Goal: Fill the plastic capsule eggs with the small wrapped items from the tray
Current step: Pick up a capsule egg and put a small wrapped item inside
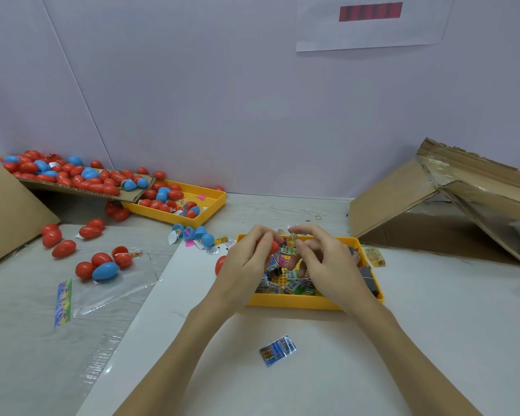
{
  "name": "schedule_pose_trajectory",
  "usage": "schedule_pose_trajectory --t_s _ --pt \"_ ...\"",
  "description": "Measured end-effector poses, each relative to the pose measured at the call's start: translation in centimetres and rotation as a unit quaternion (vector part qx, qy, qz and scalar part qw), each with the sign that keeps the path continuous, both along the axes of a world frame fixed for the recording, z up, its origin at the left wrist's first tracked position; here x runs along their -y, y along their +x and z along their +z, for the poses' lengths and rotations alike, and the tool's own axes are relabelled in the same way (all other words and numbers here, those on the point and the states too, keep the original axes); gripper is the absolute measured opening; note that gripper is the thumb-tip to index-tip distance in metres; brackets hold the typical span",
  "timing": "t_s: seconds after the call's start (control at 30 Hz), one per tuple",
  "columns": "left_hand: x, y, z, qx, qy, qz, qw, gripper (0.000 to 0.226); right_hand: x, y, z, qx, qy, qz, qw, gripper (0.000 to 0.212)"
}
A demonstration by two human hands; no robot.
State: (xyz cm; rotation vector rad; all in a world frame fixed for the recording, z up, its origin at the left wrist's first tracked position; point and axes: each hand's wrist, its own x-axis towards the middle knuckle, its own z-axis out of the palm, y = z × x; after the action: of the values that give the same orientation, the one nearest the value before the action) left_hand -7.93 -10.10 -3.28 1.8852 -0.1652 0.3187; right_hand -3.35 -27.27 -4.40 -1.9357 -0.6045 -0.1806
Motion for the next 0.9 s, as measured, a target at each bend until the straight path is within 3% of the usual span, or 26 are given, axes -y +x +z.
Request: schedule_pose_trajectory --t_s 0.1,0.2,0.37,0.7,0.9 --pt "0.17 -0.04 -0.01 0.014 0.057 0.025 0.998 0.026 -0.01 0.00 0.06 -0.004 -0.003 0.018 1.000 0.023" --pt "0.03 0.00 -0.17 0.014 0.087 0.040 0.995 0.004 0.06 -0.03 -0.03 0.008 -0.009 0.033 0.999 0.025" --pt "-0.23 -0.06 0.18 0.001 0.045 0.056 0.997 0.004 0.13 0.07 -0.18 0.022 -0.022 0.034 0.999 0.028" --pt "-0.29 0.01 -0.15 0.075 0.089 0.102 0.988 0.012 -0.01 -0.06 -0.32 0.027 -0.038 0.053 0.998 0.045" --pt "-0.41 -0.08 0.09 0.131 0.095 0.147 0.976 0.011 0.19 -0.11 0.23 -0.030 0.068 0.043 0.996 0.008"
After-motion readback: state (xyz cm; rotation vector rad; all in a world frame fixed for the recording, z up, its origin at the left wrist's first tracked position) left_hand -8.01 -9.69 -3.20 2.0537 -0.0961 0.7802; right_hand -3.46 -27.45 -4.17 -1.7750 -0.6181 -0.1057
